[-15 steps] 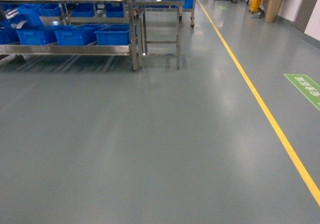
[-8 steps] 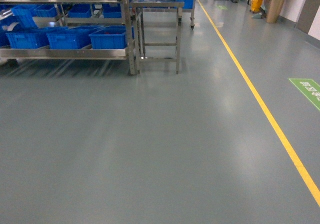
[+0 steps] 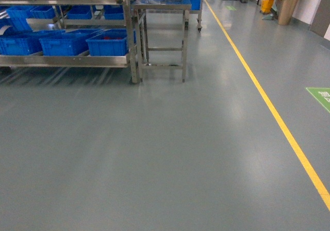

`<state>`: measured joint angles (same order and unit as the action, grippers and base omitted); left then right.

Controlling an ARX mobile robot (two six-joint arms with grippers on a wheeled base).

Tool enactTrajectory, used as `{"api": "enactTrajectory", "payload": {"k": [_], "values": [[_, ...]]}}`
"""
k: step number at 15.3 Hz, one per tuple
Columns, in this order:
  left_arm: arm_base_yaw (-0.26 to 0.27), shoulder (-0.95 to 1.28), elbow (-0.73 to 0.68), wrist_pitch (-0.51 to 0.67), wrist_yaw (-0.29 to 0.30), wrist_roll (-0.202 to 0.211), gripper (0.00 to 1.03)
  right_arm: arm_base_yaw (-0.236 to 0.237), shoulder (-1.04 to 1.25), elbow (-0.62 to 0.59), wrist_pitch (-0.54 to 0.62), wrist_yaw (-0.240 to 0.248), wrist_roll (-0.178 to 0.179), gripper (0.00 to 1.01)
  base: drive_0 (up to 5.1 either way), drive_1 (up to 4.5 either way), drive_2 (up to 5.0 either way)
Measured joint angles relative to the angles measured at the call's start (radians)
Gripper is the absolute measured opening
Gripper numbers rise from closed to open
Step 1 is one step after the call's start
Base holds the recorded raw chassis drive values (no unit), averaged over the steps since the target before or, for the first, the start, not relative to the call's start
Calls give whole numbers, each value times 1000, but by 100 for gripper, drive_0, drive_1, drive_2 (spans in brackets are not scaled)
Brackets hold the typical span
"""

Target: Sort blue parts and orange caps into right shelf containers

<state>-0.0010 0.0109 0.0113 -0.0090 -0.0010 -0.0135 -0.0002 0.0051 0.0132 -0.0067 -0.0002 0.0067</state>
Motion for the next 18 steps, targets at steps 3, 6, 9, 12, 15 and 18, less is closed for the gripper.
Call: {"api": "enactTrajectory", "payload": {"k": [3, 6, 9, 12, 15, 18], "values": [[0, 0, 0, 6, 1, 0, 41, 0, 0, 0, 6, 0, 0, 45, 6, 437, -424], [0, 0, 0, 1, 1, 0, 41, 0, 0, 0, 0, 0, 0, 45, 6, 437, -424], [0, 0, 0, 4, 0, 0, 41, 0, 0, 0, 5, 0, 0, 45, 6, 437, -424], [0, 0, 0, 4, 1, 0, 41, 0, 0, 0, 0, 0, 0, 45, 6, 437, -424], [0, 0, 0, 2, 2, 0, 41, 0, 0, 0, -2, 0, 0, 45, 6, 437, -424], [0, 0, 0, 7, 1, 0, 41, 0, 0, 0, 5, 0, 0, 45, 6, 437, -424]]}}
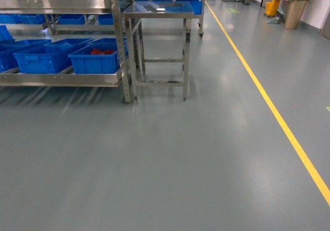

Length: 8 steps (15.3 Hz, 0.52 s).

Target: Sort blue parts and orange caps into right shelf containers

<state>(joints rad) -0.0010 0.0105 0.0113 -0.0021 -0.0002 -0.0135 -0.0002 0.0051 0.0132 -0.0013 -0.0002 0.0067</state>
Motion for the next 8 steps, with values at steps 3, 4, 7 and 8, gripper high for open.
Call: {"api": "enactTrajectory", "payload": {"k": [3, 4, 7, 8], "values": [[0, 0, 0, -6, 0, 0, 41, 0, 0, 0, -7, 0, 0, 45, 3, 433, -428], [0, 0, 0, -2, 0, 0, 41, 0, 0, 0, -3, 0, 0, 45, -1, 429, -431], [0, 0, 0, -7, 0, 0, 41, 0, 0, 0, -5, 0, 0, 45, -2, 428, -432], [0, 0, 0, -2, 0, 0, 41, 0, 0, 0, 0, 0, 0, 45, -3, 427, -434]]}}
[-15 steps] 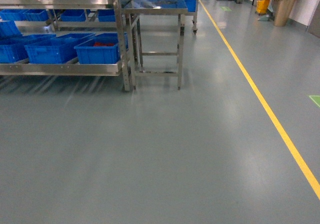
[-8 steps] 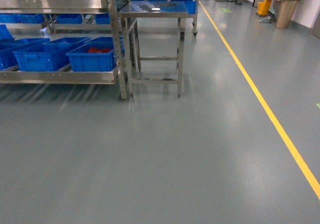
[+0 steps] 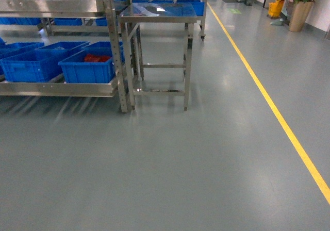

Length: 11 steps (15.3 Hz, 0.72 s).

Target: Sort blue parts and orange caps into right shelf containers

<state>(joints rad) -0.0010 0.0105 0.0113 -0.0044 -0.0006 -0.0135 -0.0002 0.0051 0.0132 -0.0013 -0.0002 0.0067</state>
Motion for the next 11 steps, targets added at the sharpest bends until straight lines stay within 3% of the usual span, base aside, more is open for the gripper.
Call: {"api": "enactTrajectory", "payload": {"k": [11], "values": [[0, 0, 0, -3, 0, 0, 41, 0, 0, 0, -6, 0, 0, 45, -3, 427, -434]]}}
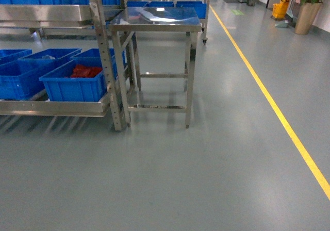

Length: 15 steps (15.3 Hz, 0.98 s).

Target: Sort blue parts and orange caps into right shelf containers

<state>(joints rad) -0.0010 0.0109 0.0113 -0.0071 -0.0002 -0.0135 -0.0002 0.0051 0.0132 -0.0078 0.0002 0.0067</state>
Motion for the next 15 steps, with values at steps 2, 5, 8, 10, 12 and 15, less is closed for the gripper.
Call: {"api": "enactTrajectory", "payload": {"k": [2, 5, 8, 10, 12, 15], "values": [[0, 0, 0, -1, 0, 0, 41, 0, 0, 0, -2, 0, 0, 45, -3, 427, -434], [0, 0, 0, -1, 0, 0, 41, 0, 0, 0, -3, 0, 0, 45, -1, 429, -431], [0, 0, 0, 0, 0, 0, 41, 0, 0, 0, 2, 0, 0, 45, 3, 434, -427], [0, 0, 0, 0, -1, 0, 41, 0, 0, 0, 6, 0, 0, 45, 3, 434, -427], [0, 0, 0, 3, 0, 0, 41, 0, 0, 0, 2, 0, 0, 45, 3, 434, -427], [0, 0, 0, -2, 0, 0, 41, 0, 0, 0, 0, 0, 0, 45, 3, 434, -427]]}}
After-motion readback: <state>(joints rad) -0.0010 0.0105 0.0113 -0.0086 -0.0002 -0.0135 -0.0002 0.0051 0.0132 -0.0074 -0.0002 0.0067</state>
